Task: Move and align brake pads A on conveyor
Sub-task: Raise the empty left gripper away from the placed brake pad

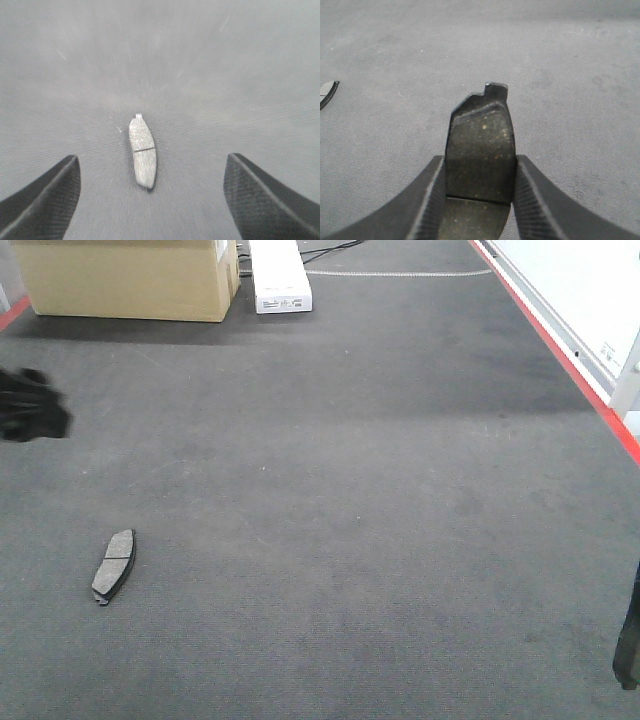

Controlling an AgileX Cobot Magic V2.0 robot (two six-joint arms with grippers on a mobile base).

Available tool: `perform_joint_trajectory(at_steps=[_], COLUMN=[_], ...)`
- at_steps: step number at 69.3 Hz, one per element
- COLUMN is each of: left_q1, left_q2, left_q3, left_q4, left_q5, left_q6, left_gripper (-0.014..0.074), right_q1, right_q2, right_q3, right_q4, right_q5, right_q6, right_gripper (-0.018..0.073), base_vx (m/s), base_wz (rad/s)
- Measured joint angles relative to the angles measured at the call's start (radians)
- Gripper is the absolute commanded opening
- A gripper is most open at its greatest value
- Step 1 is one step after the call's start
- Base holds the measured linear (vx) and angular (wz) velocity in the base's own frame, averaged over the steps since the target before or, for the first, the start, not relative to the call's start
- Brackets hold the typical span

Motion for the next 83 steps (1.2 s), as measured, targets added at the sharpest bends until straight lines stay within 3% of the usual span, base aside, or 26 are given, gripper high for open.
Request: perform_joint_trajectory(at_steps=[19,34,83], left_q1=[0.000,0.000,0.000], left_q2=[-0.374,-0.556,-0.604], left_q3=[0.247,0.347,0.363], left_q4=[0.023,0.023,0.023], left_q5=[-0.083,-0.093,-0.092], left_q6=[0.000,0.000,0.001], left_gripper=[0.0542,0.0542,0.0540], right_q1=[0.000,0.000,0.000], right_q2=[0.000,0.000,0.000], right_q3=[0.000,0.000,0.000], right_q4=[0.000,0.000,0.000], right_q5=[0.000,0.000,0.000], right_q6=[0.000,0.000,0.000], right_gripper=[-0.0008,-0.0008,-0.0008], base_vx=[0.00,0.00,0.00], base_wz=[0.00,0.00,0.00])
